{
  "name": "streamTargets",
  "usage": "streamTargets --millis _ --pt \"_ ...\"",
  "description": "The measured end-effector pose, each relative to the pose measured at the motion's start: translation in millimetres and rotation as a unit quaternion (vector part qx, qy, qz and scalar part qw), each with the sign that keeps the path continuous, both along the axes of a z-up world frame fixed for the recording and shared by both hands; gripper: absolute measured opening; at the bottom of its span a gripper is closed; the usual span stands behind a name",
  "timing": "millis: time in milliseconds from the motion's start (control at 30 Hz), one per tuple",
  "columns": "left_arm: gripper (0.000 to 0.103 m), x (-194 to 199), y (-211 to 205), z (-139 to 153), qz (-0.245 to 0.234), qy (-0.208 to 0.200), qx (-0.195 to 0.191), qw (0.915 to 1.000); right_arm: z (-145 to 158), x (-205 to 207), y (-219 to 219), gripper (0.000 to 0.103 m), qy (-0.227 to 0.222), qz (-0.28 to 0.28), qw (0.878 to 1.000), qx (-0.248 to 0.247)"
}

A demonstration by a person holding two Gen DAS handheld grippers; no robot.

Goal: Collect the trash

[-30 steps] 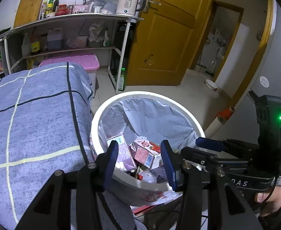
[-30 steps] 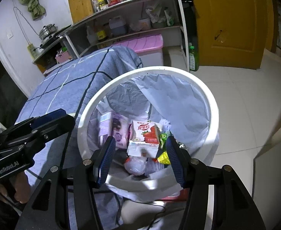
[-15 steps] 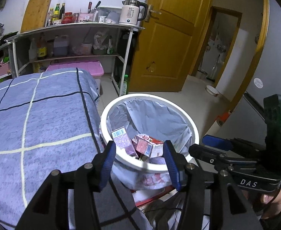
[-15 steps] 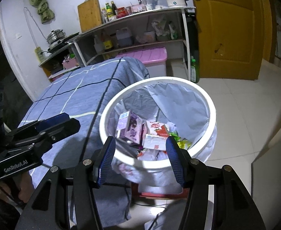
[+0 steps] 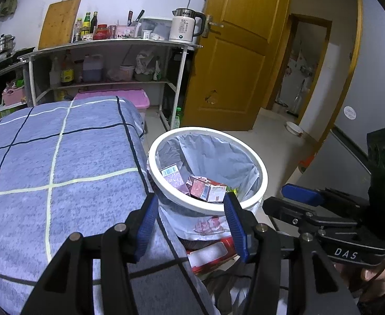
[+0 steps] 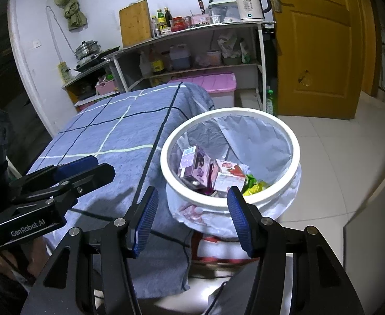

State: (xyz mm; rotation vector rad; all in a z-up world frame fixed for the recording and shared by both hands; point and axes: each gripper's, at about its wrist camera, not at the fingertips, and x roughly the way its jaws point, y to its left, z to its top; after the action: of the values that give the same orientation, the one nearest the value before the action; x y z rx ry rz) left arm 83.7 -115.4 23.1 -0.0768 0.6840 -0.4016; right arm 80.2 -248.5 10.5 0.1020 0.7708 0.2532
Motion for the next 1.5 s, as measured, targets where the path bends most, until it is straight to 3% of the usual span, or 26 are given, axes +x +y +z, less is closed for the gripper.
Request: streamTargets --millis 1500 --pt "0.055 -16 5 -4 0.013 0.0 0.011 0.9999 -3 -16 0 0.056 -0.004 -0.003 1.0 -0.003"
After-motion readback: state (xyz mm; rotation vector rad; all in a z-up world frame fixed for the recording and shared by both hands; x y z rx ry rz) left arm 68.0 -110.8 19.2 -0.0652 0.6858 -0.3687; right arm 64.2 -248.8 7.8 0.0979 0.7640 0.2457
